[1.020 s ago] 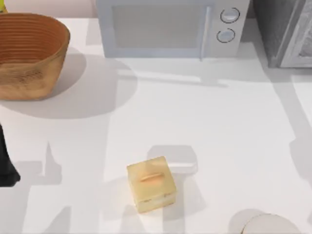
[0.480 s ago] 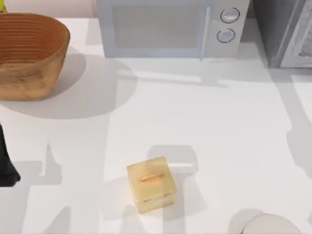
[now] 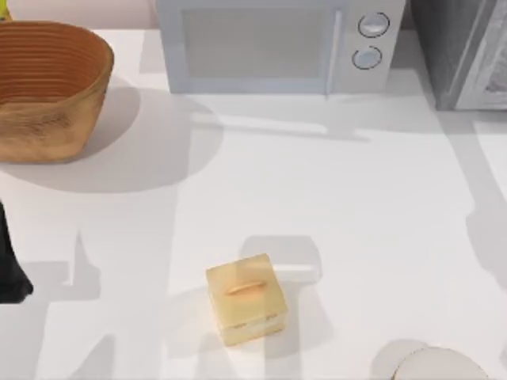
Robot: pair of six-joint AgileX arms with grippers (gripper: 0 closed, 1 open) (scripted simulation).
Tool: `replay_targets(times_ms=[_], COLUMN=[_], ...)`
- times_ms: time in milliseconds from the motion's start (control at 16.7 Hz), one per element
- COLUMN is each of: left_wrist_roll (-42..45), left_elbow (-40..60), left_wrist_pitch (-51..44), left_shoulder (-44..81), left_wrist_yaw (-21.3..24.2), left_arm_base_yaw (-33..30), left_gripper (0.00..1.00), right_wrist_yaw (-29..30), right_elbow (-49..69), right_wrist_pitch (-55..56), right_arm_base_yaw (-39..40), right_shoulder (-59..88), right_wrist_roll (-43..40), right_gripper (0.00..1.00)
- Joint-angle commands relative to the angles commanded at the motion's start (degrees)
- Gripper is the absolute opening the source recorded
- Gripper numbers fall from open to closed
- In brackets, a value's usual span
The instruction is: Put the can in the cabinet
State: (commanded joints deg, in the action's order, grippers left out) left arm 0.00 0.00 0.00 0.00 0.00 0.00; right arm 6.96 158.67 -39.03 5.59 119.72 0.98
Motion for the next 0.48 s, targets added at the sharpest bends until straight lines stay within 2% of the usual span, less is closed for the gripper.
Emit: replay_targets(times_ms=[300,480], left_wrist_roll=[0.0,0.0], left_elbow=[0.0,0.0], left_wrist_pitch=[0.0,0.0], left_shoulder=[0.0,0.0], left_wrist_yaw=[0.0,0.0], left_arm_base_yaw=[0.0,0.0], left_gripper=[1.0,1.0], right_wrist_yaw=[0.0,0.0], right_elbow=[0.0,0.0], right_wrist_pitch=[0.0,0.0], right_arm_base_yaw=[0.0,0.0], right_shoulder=[0.0,0.0], right_wrist_roll=[0.0,0.0], right_gripper=[0.98,1.0])
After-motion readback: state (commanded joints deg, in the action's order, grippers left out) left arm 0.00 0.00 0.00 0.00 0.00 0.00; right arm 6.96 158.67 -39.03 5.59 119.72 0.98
